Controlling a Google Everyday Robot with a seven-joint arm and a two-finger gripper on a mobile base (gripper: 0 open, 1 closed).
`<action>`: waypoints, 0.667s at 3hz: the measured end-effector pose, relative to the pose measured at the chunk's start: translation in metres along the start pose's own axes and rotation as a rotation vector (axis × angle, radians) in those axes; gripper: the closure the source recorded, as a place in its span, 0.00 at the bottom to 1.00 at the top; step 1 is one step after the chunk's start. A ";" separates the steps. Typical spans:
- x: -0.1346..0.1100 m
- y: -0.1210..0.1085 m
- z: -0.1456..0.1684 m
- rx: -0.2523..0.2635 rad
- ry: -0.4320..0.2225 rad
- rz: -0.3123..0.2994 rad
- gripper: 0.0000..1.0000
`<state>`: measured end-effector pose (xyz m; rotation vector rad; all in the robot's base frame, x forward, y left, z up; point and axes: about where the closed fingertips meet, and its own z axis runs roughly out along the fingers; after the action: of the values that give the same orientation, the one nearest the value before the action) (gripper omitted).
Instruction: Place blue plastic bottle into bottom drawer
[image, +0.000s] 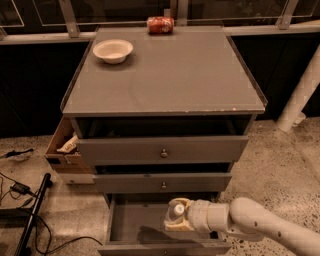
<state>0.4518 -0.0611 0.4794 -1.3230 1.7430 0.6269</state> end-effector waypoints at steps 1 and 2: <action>0.030 -0.001 0.036 -0.022 -0.021 -0.047 1.00; 0.057 -0.003 0.076 -0.054 -0.039 -0.065 1.00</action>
Offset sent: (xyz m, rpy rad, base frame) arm 0.0400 0.0474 -0.1419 0.0378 -0.0375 0.1267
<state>0.4739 -0.0322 0.3913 -1.3900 1.6555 0.6628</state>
